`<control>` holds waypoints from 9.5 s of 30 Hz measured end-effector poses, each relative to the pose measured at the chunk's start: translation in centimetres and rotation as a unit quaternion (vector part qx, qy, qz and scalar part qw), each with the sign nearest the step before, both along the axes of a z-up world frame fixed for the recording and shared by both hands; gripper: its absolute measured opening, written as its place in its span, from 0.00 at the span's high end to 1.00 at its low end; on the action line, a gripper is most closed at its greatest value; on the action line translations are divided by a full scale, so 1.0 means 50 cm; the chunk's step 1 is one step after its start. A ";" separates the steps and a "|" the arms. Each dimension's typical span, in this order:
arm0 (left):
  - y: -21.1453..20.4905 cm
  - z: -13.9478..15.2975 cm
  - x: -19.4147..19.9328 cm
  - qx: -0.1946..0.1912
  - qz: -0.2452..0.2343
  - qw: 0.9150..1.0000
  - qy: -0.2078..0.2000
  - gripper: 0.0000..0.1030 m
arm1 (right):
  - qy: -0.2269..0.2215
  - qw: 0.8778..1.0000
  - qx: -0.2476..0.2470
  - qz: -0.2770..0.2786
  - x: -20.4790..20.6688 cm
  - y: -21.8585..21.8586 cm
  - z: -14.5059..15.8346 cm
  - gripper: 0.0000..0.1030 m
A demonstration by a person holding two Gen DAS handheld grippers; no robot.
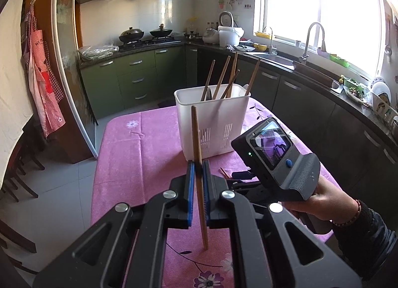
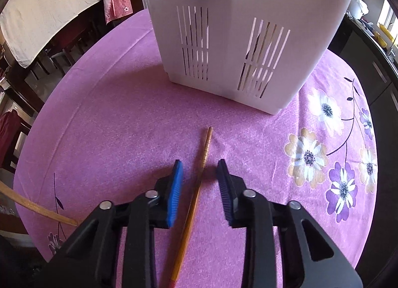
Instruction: Organize utensils
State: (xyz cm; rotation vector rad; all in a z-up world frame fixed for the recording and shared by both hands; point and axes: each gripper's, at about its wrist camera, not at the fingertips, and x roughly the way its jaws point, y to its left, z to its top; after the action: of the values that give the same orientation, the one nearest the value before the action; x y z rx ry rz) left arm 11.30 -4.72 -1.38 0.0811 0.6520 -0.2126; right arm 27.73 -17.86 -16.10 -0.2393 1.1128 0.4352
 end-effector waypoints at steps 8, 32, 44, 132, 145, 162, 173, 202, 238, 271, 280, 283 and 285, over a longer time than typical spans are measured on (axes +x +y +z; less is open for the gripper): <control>0.003 0.000 -0.002 0.004 0.004 1.000 0.000 0.93 | -0.003 1.000 0.025 -0.009 0.014 -0.015 0.018 0.94; 0.003 0.001 -0.006 0.001 0.002 1.000 0.000 0.93 | -0.251 0.953 0.159 -0.066 -0.306 -0.240 0.313 0.94; 0.013 0.092 0.050 -0.017 -0.013 1.000 -0.021 0.94 | -0.249 0.950 0.172 -0.069 -0.312 -0.253 0.306 0.94; -0.036 0.387 0.246 -0.019 -0.023 0.997 -0.068 0.94 | -0.233 0.955 0.171 -0.062 -0.305 -0.266 0.291 0.94; -0.051 0.155 0.361 -0.023 -0.026 0.998 0.054 0.94 | -0.233 0.953 0.178 -0.071 -0.294 -0.274 0.300 0.94; 0.045 0.041 0.021 -0.013 0.071 0.991 -0.111 0.06 | -0.342 0.902 0.258 -0.050 -0.175 -0.223 0.587 0.94; 0.061 -0.041 -0.018 -0.002 0.061 0.996 -0.059 0.06 | -0.353 0.905 0.217 -0.096 -0.018 -0.169 0.604 0.94; 0.025 -0.075 -0.059 0.012 0.052 0.997 -0.062 0.06 | -0.359 0.907 0.204 -0.089 -0.267 -0.224 0.394 0.08; 0.065 -0.029 -0.206 0.021 0.093 0.991 -0.097 0.06 | -0.388 0.901 0.148 -0.125 -0.555 -0.270 0.305 0.04; 0.081 -0.025 -0.219 0.023 0.106 0.989 -0.103 0.06 | -0.379 0.906 0.152 -0.113 -0.546 -0.256 0.301 0.04; 0.083 -0.023 -0.222 0.025 0.109 0.988 -0.105 0.06 | -0.377 0.907 0.152 -0.112 -0.544 -0.255 0.300 0.04; 0.083 -0.024 -0.220 0.029 0.112 0.988 -0.104 0.06 | -0.376 0.907 0.151 -0.112 -0.543 -0.255 0.298 0.04; 0.082 -0.025 -0.217 0.029 0.112 0.988 -0.101 0.06 | -0.376 0.908 0.151 -0.111 -0.542 -0.255 0.297 0.04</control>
State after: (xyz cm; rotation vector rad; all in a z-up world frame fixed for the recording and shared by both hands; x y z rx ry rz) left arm 0.47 -0.60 -2.63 0.0841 0.4604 0.0326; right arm 0.61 -30.64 -1.24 0.0066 0.2974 0.2634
